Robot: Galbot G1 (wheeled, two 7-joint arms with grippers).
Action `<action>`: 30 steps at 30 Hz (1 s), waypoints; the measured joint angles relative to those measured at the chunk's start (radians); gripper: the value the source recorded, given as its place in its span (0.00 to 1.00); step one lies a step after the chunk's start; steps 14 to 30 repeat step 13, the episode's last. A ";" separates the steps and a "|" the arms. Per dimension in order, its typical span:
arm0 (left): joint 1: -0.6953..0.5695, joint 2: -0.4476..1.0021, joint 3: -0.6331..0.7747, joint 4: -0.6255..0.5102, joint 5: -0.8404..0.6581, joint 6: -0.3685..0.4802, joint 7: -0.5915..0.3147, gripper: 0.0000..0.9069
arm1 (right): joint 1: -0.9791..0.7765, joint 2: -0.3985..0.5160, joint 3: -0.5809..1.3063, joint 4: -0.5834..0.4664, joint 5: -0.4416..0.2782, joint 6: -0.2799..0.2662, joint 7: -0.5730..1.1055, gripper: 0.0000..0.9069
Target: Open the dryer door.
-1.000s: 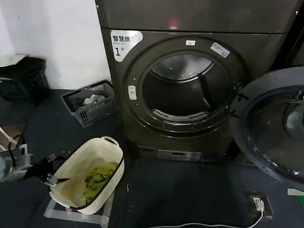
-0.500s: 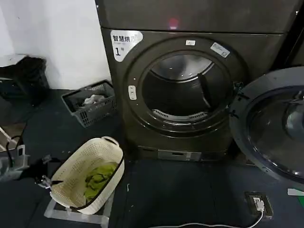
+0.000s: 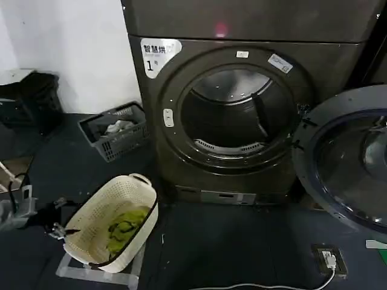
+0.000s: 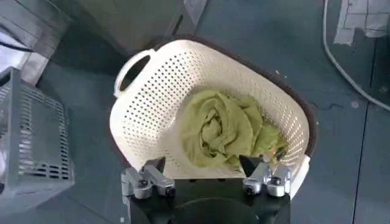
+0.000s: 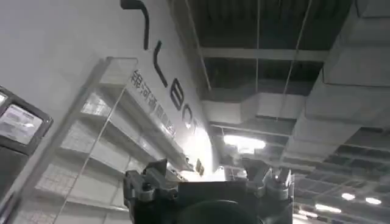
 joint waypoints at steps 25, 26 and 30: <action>0.002 0.012 0.001 -0.001 0.019 -0.004 0.011 1.00 | 0.002 -0.004 0.006 -0.011 -0.034 0.010 -0.001 1.00; 0.002 0.012 0.001 -0.001 0.019 -0.004 0.011 1.00 | 0.002 -0.004 0.006 -0.011 -0.034 0.010 -0.001 1.00; 0.002 0.012 0.001 -0.001 0.019 -0.004 0.011 1.00 | 0.002 -0.004 0.006 -0.011 -0.034 0.010 -0.001 1.00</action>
